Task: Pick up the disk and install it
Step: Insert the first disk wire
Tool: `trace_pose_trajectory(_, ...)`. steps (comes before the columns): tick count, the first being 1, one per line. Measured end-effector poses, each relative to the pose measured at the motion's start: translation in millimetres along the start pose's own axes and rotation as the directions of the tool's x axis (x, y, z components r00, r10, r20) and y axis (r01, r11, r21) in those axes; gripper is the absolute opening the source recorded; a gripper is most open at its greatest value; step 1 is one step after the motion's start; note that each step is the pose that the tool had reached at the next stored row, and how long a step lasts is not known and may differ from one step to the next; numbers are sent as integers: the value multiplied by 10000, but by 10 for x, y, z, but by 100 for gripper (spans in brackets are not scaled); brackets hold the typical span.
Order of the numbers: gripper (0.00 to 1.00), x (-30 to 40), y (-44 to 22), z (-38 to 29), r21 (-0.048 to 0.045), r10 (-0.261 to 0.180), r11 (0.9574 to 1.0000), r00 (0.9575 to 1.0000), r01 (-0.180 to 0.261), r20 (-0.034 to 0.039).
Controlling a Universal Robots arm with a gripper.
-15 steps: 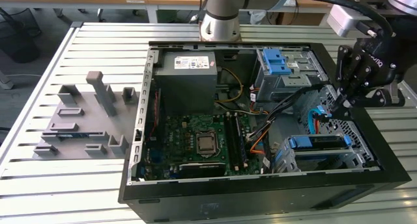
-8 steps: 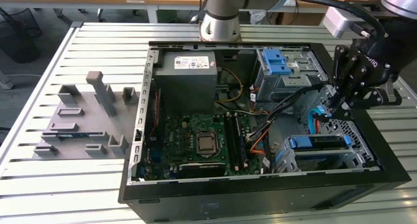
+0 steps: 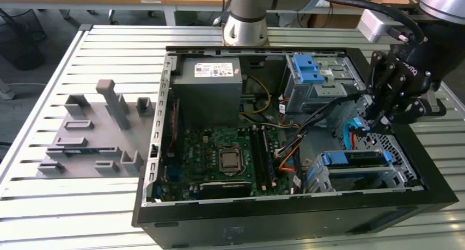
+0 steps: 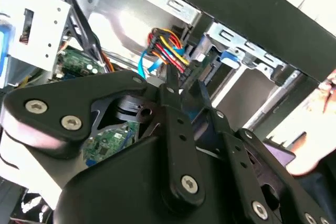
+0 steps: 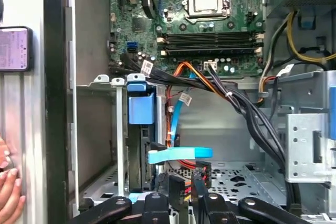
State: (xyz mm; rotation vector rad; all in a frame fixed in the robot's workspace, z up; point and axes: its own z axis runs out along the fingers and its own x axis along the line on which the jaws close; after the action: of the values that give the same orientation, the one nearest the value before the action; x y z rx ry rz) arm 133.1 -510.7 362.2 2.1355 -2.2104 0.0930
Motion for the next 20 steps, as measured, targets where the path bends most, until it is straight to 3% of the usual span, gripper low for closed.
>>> trace_pose_trajectory(1, 31, -9, -1, 16, 6, -1, 10000, 9999, 1, -162)
trace_pose_trajectory(3, 31, -18, -5, 49, 10, 0, 10000, 9996, 0, -284)
trace_pose_trajectory(4, 29, -22, -8, 69, 11, 1, 10000, 9995, -1, -319)
trace_pose_trajectory(9, 17, -24, -10, 76, 11, 1, 10000, 9995, 0, -312)
trace_pose_trajectory(10, 17, -24, -11, 79, 7, 0, 10000, 9998, 0, -203)
trace_pose_trajectory(13, 17, -24, -11, 79, -12, 2, 10000, 9995, -2, 330)
trace_pose_trajectory(14, 17, -23, -11, 85, -12, 2, 10000, 9992, -2, 398)
trace_pose_trajectory(16, 17, -9, -10, 103, 27, 4, 10000, 9992, -5, 411)
trace_pose_trajectory(20, 17, 88, 18, 144, 66, 6, 10000, 9989, -9, 468)
